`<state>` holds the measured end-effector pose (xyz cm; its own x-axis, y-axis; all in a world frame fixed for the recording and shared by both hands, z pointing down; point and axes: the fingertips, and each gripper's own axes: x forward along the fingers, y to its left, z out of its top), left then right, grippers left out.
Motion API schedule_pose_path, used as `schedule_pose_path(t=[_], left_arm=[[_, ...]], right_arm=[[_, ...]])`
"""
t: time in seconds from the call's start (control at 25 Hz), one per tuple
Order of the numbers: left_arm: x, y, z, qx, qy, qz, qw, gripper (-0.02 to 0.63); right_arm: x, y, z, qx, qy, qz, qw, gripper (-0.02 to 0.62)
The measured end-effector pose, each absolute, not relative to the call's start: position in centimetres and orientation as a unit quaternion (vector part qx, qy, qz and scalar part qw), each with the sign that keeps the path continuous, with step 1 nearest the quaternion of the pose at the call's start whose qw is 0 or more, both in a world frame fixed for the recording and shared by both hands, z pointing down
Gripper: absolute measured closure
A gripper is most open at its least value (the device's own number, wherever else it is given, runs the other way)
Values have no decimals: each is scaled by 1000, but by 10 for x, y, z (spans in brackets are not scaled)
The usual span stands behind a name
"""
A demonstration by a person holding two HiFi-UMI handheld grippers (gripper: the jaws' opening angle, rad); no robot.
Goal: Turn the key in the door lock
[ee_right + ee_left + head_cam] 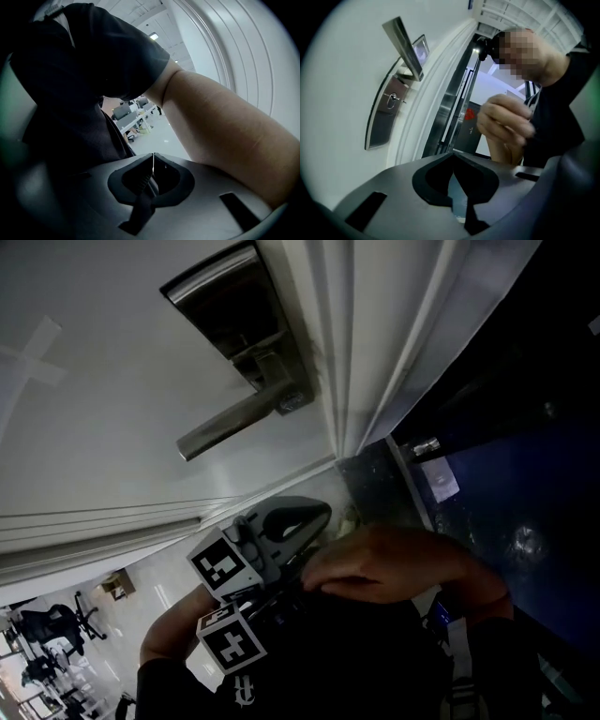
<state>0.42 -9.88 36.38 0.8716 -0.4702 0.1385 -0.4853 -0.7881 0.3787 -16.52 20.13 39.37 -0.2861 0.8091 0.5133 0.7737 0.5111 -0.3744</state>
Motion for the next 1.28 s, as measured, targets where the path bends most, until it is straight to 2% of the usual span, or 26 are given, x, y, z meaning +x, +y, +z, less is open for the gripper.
schedule_pose_path(t=[0.32,0.6,0.76,0.88,1.04,1.2,1.28], left_arm=[[-29,-91,401,886,-359,30,291,600],[-67,-50,407,855,-446,31,264,600],[-86,-8,425,844,-459,44,275,600],[-89,33,437,852,-443,47,275,600],[-87,86,456,867,-411,33,282,600],[-69,116,469,876,-389,20,286,600],[-64,129,475,876,-379,6,298,600]], right_arm=[[-144,238,380,-560,-774,36,294,578],[-137,297,388,-583,-744,23,326,578],[-153,344,404,-579,-734,26,354,578],[-172,387,415,-566,-745,60,348,580],[-182,442,431,-570,-722,124,372,580],[-191,471,431,-560,-738,190,326,581],[-193,487,431,-553,-721,255,329,581]])
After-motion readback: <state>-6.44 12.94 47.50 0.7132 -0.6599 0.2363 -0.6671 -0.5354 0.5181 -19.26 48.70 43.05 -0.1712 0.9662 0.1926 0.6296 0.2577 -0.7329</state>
